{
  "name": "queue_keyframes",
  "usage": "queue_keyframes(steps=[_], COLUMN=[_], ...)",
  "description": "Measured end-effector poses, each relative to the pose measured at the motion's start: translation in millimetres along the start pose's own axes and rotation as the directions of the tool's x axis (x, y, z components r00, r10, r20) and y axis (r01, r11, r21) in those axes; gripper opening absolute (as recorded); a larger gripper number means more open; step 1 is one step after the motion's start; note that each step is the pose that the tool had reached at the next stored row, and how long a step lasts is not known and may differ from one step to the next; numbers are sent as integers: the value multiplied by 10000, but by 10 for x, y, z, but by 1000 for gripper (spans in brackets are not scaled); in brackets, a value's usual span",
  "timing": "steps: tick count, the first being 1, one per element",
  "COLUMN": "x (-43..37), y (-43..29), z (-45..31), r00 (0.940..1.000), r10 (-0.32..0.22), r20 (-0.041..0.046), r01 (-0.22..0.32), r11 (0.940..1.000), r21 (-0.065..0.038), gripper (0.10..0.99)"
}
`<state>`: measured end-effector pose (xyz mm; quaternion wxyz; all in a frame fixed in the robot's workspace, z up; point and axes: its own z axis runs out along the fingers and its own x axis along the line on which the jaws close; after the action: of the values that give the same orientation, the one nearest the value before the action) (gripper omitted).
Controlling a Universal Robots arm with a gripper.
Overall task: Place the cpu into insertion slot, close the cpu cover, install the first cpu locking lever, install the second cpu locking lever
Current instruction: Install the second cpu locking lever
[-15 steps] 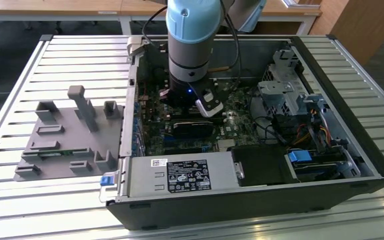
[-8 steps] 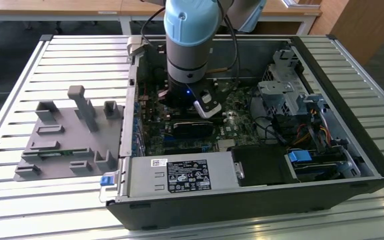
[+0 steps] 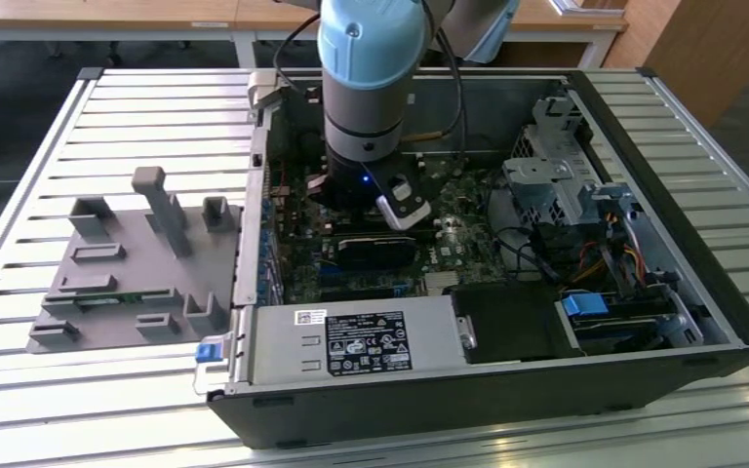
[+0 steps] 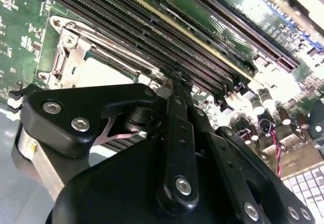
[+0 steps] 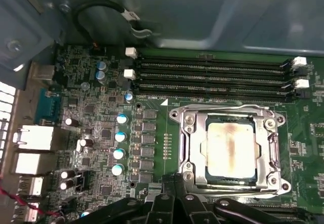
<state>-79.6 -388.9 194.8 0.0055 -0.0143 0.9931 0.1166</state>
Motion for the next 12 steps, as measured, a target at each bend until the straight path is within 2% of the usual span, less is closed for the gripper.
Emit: queue_keyframes(steps=[12], x=[-1], y=[78], z=[-314], r00=[10000], r10=[1], r20=[-1], r01=[-1], r11=[10000], r21=[5], gripper=[106])
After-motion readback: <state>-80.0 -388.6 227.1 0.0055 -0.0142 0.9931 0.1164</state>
